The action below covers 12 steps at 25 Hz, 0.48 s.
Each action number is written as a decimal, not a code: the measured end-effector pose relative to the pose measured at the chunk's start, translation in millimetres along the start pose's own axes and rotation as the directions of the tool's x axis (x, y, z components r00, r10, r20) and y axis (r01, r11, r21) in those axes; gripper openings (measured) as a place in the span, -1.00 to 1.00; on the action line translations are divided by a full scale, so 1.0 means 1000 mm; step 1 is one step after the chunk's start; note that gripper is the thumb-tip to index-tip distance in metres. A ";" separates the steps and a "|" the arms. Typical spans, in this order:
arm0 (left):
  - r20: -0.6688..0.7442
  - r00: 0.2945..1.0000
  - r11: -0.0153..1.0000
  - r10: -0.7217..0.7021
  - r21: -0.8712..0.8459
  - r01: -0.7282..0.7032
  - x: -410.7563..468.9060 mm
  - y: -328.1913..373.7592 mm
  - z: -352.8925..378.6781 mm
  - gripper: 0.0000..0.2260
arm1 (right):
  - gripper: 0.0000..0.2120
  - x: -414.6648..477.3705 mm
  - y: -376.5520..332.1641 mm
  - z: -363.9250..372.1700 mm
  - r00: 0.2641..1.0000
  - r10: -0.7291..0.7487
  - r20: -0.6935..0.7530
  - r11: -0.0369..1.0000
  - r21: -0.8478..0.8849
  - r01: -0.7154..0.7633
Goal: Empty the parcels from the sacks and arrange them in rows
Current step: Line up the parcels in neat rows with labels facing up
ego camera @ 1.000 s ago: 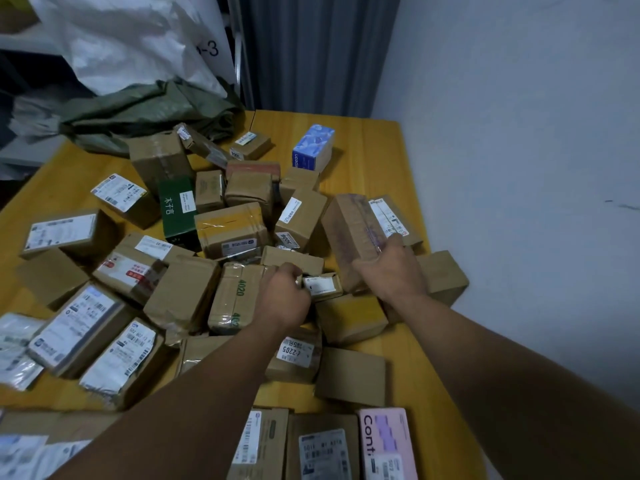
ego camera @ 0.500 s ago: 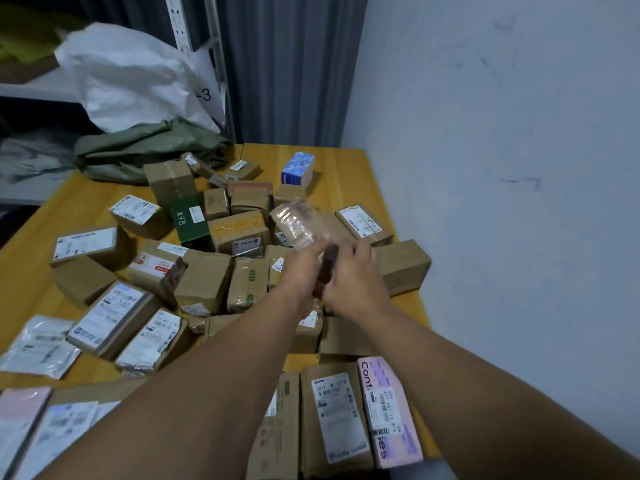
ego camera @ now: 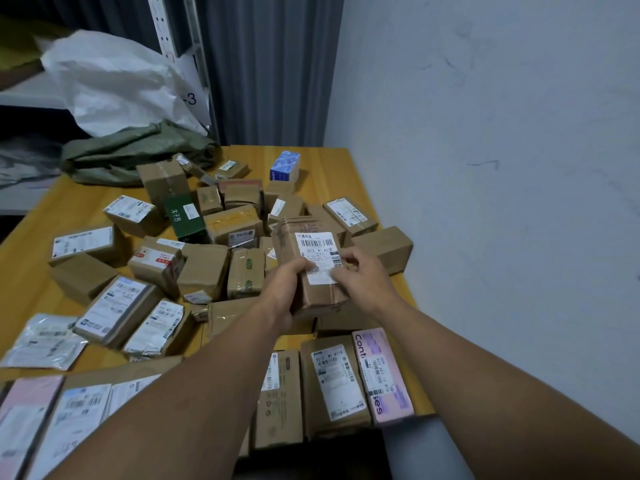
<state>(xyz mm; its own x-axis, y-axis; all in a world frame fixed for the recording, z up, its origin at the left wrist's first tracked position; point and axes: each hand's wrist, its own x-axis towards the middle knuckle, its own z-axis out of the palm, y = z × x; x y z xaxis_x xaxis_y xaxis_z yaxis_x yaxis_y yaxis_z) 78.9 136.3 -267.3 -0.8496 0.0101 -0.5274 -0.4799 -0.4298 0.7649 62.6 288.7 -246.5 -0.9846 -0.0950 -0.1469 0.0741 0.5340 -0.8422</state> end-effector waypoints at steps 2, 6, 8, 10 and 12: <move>0.033 0.999 0.999 -0.034 0.003 0.034 -0.005 -0.010 0.008 -0.62 | -0.33 -0.008 0.006 -0.001 0.994 0.070 0.078 0.998 0.001 -0.071; 0.010 0.997 0.997 -0.072 0.034 0.072 0.002 -0.022 0.024 -0.71 | -0.44 -0.009 0.019 -0.031 0.991 0.127 -0.034 0.992 0.021 -0.126; -0.010 0.994 0.992 -0.106 0.071 0.106 0.009 -0.027 0.036 -0.75 | -0.40 -0.003 0.032 -0.051 0.980 0.188 -0.057 0.982 -0.019 -0.190; 0.002 0.989 0.972 -0.145 0.185 0.142 0.018 -0.037 0.051 -0.73 | -0.24 -0.002 0.040 -0.059 0.973 0.229 0.012 0.969 -0.101 -0.227; 0.042 0.981 0.942 -0.188 0.292 0.168 0.027 -0.051 0.070 -0.69 | 0.00 0.001 0.054 -0.060 0.957 0.283 0.058 0.918 -0.304 -0.253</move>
<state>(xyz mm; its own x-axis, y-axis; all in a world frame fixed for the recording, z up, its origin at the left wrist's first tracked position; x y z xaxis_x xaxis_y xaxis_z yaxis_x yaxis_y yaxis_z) 64.5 221.9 -294.5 -0.7526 0.1288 -0.6458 -0.6585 -0.1393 0.7396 56.2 368.2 -260.8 -0.9124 0.0114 -0.4091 0.2690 0.7699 -0.5786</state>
